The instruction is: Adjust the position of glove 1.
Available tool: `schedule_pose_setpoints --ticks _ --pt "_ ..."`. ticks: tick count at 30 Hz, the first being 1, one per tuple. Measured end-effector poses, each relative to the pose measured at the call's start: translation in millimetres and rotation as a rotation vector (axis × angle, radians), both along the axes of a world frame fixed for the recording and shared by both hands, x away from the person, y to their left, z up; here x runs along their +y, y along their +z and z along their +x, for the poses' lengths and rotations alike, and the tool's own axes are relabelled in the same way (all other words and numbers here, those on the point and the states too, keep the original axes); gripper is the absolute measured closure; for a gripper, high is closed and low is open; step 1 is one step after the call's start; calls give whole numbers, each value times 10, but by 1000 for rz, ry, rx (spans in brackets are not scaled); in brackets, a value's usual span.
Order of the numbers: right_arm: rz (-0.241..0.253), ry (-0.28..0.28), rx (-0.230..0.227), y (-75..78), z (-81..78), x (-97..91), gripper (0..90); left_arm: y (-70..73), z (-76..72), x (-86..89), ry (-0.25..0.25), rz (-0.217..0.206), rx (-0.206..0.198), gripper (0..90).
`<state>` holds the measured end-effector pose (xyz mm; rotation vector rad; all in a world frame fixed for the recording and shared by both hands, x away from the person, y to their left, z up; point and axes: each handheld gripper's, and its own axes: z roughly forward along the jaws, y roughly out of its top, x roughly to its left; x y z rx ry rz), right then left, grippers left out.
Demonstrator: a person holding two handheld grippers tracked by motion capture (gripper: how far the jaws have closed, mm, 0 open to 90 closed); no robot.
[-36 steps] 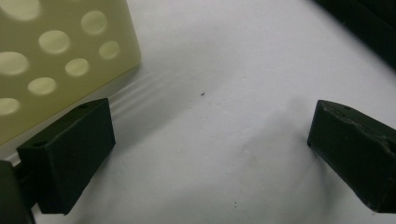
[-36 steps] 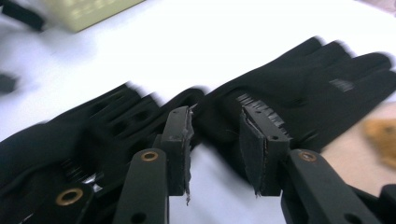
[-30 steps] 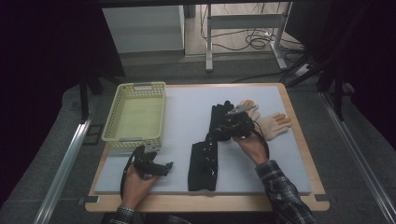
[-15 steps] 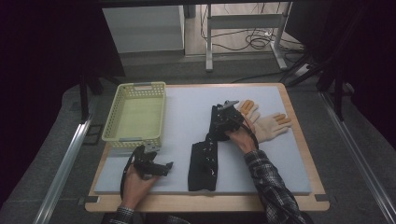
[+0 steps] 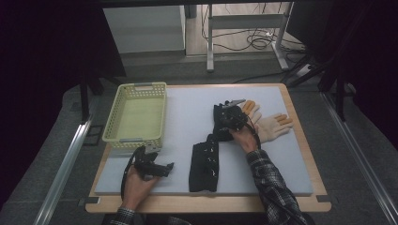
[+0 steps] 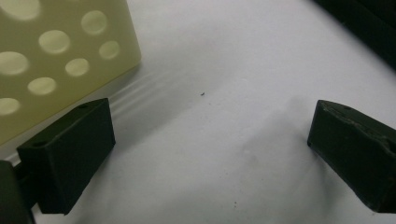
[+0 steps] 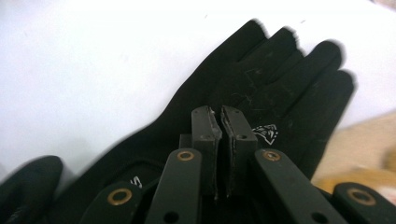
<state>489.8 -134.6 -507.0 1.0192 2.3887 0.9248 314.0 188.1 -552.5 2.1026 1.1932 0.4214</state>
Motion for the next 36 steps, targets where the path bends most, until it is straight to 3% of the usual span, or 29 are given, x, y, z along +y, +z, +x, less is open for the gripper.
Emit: schedule_pose_setpoints --ticks 12,14,20,21,24,25,27,29,36 --pt "79 20 -44 414 -205 -157 858 -1 0 -1 0 0 -1 8" --pt "113 26 -41 528 -314 -172 858 -1 0 -1 0 0 -1 8" --pt "139 57 -35 681 -564 -140 857 -2 -1 -4 4 -5 -3 8" --pt "143 78 -31 720 -703 -94 857 -2 0 -3 3 -3 -4 8" --pt "140 95 -30 736 -816 -48 857 -4 0 -7 6 -7 -5 8" --pt "136 114 -26 746 -961 17 856 -4 0 -7 6 -7 -5 8" --pt "134 119 -26 745 -1011 42 856 -3 0 -7 7 -7 -4 8" --pt "115 140 -25 724 -1209 148 856 -3 0 -7 7 -7 -5 8" --pt "124 149 -9 645 -1518 279 856 -4 -1 -8 7 -8 -4 8"
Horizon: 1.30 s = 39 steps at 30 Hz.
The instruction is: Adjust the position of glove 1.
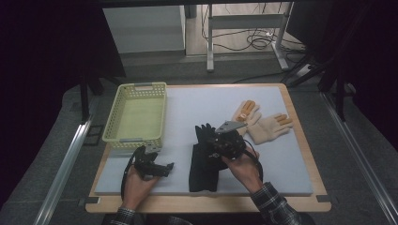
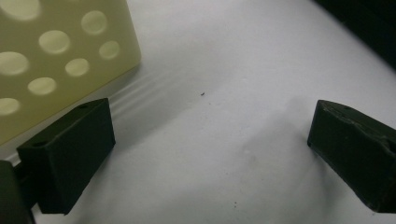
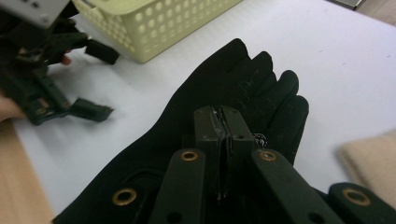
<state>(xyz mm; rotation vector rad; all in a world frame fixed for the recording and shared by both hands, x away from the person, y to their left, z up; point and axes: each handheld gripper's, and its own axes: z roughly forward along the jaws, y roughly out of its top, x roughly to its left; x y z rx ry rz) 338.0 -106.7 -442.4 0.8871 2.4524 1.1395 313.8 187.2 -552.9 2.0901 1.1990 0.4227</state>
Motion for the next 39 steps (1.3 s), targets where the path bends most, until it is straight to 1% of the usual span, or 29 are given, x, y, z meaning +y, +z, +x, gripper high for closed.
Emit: schedule_pose_setpoints --ticks 2,5,7,8,9,10,11,13,15,16,17,21,22,23,25,29,31,32,33,34,35,36,37,38,39 --pt "3 -4 2 -35 -78 41 855 2 0 3 -3 5 2 8" --pt "-18 -3 -4 -129 -174 125 854 2 0 3 -4 4 2 8" --pt "-15 -2 7 -243 -218 180 853 1 0 2 -3 3 1 8" --pt "-15 -2 7 -243 -218 180 853 1 0 2 -3 3 1 8" --pt "-15 0 14 -288 -229 198 850 1 0 2 -2 3 0 8" --pt "-6 19 37 -437 -263 245 833 -1 0 -1 1 0 -2 8" --pt "-4 32 41 -481 -272 256 800 -1 0 0 1 0 -2 8" --pt "-11 40 58 -553 -284 276 650 2 0 3 -2 5 0 8" --pt "-10 45 47 -537 -285 243 572 -1 -1 -1 1 0 -2 8" --pt "-10 45 47 -537 -285 243 572 -1 -1 -1 1 0 -2 8" --pt "-4 43 32 -463 -285 137 556 -1 0 0 1 0 -1 8" --pt "19 43 48 -360 -315 -108 586 -1 0 -1 2 -1 -1 8" --pt "19 43 48 -360 -315 -108 586 -1 0 -1 2 -1 -1 8" --pt "12 53 54 -344 -357 -210 605 0 0 1 -1 2 0 8" --pt "5 63 58 -348 -383 -254 607 1 0 1 -2 3 0 8" --pt "4 83 57 -362 -376 -257 606 1 0 2 -2 3 1 8" --pt "0 119 50 -374 -303 -166 587 -2 0 -2 2 -2 -1 8" --pt "0 119 50 -374 -303 -166 587 -2 0 -2 2 -2 -1 8" --pt "-3 149 49 -394 -237 -59 552 -1 0 -1 1 -1 -1 8" --pt "-3 149 49 -394 -237 -59 552 -1 0 -1 1 -1 -1 8" --pt "-15 184 57 -451 -157 80 504 -2 0 -2 3 -3 -2 8" --pt "-27 189 60 -479 -136 127 504 -1 0 0 1 0 -1 8" --pt "-48 197 62 -525 -109 183 509 0 0 1 -1 1 0 8" --pt "-48 197 62 -525 -109 183 509 0 0 1 -1 1 0 8" --pt "-108 202 64 -638 -73 266 625 1 0 3 -2 4 0 8"
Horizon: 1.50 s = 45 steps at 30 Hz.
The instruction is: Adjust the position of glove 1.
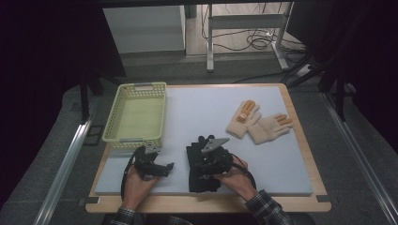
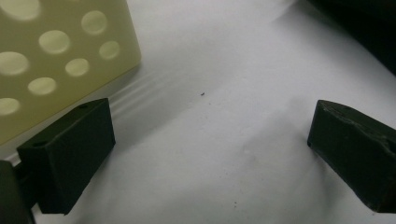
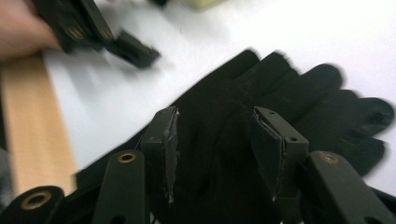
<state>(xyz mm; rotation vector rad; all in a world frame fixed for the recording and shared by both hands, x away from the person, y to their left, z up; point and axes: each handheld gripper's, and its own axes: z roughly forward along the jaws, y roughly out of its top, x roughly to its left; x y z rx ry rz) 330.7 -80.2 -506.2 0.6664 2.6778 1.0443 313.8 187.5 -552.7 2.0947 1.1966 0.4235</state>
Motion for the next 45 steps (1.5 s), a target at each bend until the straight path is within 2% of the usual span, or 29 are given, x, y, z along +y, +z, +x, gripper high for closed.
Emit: schedule_pose_setpoints --ticks 1,2,4,6,8,11,12,13,14,16,17,19,20,21,22,23,24,26,28,30,32,33,34,35,36,38,39,42,45 --pt "0 0 0 0 0 0 625 0 0 0 0 1 0 8" --pt "-19 -4 -1 -48 5 18 694 -1 0 0 0 1 -1 8" --pt "11 -20 12 -83 2 1 809 0 0 -1 0 1 0 8" --pt "14 -31 16 -71 -14 -10 856 0 1 0 0 0 0 8" --pt "31 -66 -19 10 -85 -21 863 0 0 0 0 1 0 8" --pt "66 -92 -20 107 -134 -31 863 -3 0 -4 4 -5 -2 8" --pt "74 -125 -39 219 -187 -30 863 -2 0 -3 2 -3 -1 8" --pt "74 -125 -39 219 -187 -30 863 -2 0 -3 2 -3 -1 8" --pt "68 -166 -74 330 -230 -23 863 0 0 -1 0 0 0 8" --pt "65 -181 -87 359 -242 -19 863 0 0 0 -1 0 1 8" --pt "54 -222 -110 418 -263 -12 863 0 0 0 -1 1 1 8" --pt "59 -245 -103 434 -265 -9 863 1 0 0 -1 1 1 8" --pt "70 -294 -80 432 -264 3 863 0 1 0 -1 0 0 8" --pt "70 -294 -80 432 -264 3 863 0 1 0 -1 0 0 8" --pt "79 -343 -68 395 -269 29 862 -1 0 0 -1 -1 -1 8" --pt "79 -343 -68 395 -269 29 862 -1 0 0 -1 -1 -1 8" --pt "99 -386 -58 347 -267 52 861 0 0 -1 0 0 0 8" --pt "119 -417 -53 278 -286 98 860 -2 -1 -4 3 -5 -1 8" --pt "113 -421 -56 238 -297 126 858 -2 0 -3 3 -4 -1 8" --pt "70 -420 -101 91 -293 172 830 -1 0 -1 1 -1 -1 8" --pt "71 -411 -89 0 -254 152 707 0 0 1 0 1 0 8" --pt "71 -411 -89 0 -254 152 707 0 0 1 0 1 0 8" --pt "76 -400 -79 -30 -235 113 600 0 0 1 0 1 0 8" --pt "76 -400 -79 -30 -235 113 600 0 0 1 0 1 0 8" --pt "106 -386 -70 10 -222 47 539 0 0 0 0 0 0 8" --pt "112 -384 -72 32 -215 22 521 0 0 0 0 1 0 8" --pt "121 -372 -78 95 -185 -61 506 0 0 0 0 1 0 8" --pt "138 -348 -62 133 -138 -157 505 0 0 0 0 1 0 8" --pt "146 -313 -14 124 -67 -369 568 0 0 0 0 1 0 8"
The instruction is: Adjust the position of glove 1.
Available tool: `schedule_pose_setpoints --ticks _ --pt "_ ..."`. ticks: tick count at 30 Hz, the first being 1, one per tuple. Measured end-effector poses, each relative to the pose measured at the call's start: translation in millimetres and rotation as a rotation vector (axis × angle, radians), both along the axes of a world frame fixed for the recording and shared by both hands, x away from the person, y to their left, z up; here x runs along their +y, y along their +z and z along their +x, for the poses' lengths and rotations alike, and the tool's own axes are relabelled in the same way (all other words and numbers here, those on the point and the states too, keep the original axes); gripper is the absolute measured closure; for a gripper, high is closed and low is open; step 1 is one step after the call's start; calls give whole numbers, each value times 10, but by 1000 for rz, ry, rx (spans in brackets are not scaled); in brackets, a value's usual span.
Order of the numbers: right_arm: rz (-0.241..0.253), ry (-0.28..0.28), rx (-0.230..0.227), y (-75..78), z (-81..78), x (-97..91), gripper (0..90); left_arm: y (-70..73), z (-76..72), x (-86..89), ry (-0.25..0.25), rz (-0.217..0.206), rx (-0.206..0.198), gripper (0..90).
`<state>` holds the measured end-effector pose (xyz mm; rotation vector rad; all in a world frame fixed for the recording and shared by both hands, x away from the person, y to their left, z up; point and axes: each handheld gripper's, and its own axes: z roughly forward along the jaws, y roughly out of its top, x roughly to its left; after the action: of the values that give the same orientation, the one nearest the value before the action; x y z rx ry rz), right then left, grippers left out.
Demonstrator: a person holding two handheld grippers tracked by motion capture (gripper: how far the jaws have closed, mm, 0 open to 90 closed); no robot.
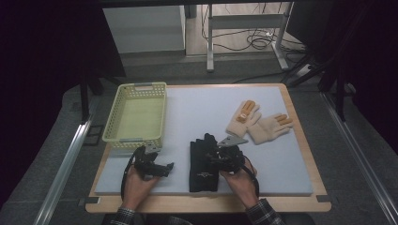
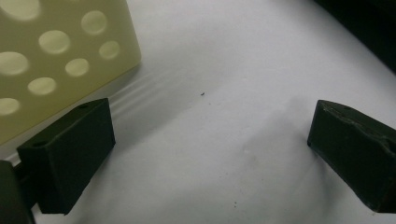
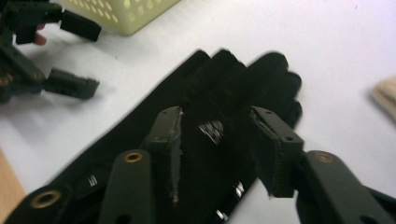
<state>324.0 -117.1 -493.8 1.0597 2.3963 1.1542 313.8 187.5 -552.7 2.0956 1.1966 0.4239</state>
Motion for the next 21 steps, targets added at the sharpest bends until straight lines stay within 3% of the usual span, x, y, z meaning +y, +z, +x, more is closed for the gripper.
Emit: schedule_pose_setpoints --ticks 8,15,21 --pt "-19 87 34 -136 11 -349 734 0 0 0 0 0 0 8" --pt "-44 164 41 -261 -98 -488 853 0 0 -1 0 0 -1 8" --pt "-43 217 45 -330 -206 -519 881 -1 0 -1 0 -1 -1 8"
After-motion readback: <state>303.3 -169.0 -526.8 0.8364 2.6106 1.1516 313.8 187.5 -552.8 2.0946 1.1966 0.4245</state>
